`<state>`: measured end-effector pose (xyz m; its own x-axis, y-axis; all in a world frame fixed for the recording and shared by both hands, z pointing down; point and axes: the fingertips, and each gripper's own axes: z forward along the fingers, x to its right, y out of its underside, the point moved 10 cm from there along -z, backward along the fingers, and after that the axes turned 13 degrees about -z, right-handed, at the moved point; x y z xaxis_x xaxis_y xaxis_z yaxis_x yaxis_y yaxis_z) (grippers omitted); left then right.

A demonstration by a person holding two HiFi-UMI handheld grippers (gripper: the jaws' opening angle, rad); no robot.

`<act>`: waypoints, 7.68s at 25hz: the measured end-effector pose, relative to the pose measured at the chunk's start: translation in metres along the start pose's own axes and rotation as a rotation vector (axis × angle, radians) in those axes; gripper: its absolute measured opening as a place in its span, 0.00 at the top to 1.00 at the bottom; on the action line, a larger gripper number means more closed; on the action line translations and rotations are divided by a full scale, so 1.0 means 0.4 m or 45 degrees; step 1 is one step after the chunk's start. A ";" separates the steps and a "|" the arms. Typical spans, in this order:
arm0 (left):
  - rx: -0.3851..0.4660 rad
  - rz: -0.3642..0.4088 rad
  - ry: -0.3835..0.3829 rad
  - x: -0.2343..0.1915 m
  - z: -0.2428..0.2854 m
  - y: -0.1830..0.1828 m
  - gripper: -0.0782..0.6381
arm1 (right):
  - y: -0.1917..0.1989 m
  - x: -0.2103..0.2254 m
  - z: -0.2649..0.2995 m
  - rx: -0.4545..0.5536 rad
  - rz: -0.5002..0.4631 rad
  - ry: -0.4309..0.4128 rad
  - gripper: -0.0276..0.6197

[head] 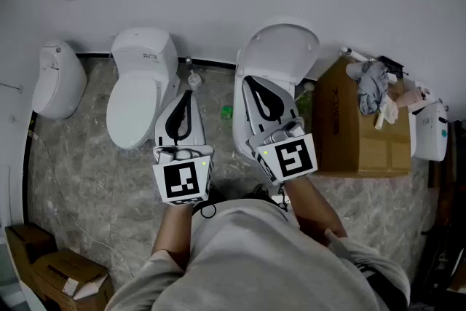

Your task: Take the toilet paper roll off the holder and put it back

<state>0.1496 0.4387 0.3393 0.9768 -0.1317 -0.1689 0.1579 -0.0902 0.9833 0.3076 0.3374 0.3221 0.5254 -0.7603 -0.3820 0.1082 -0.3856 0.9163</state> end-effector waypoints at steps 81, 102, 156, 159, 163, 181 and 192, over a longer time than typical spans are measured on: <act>-0.354 -0.113 0.643 -0.568 1.487 0.154 0.87 | 0.468 0.569 1.135 -0.316 0.097 0.383 0.80; -0.378 -0.136 0.756 -0.684 1.695 0.158 0.87 | 0.518 0.621 1.351 -0.371 0.130 0.467 0.56; -0.284 -0.139 0.646 -0.621 1.527 0.129 0.87 | 0.401 0.658 1.221 -0.188 0.060 0.509 0.49; -0.269 -0.126 0.659 -0.568 1.495 0.122 0.88 | 0.389 0.663 1.152 -0.172 0.067 0.528 0.49; -0.257 -0.113 0.676 -0.505 1.458 0.111 0.87 | 0.376 0.666 1.074 -0.167 0.064 0.538 0.49; -0.217 -0.081 0.677 -0.328 1.333 0.102 0.88 | 0.352 0.631 0.817 -0.164 0.034 0.554 0.49; -0.240 -0.064 0.613 -0.269 1.220 0.125 0.88 | 0.361 0.602 0.706 -0.180 0.040 0.497 0.49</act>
<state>-0.0184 -0.0332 0.3739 0.9162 0.3415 -0.2096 0.1862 0.1003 0.9774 0.2112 -0.0491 0.3284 0.8080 -0.5044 -0.3044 0.1877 -0.2693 0.9446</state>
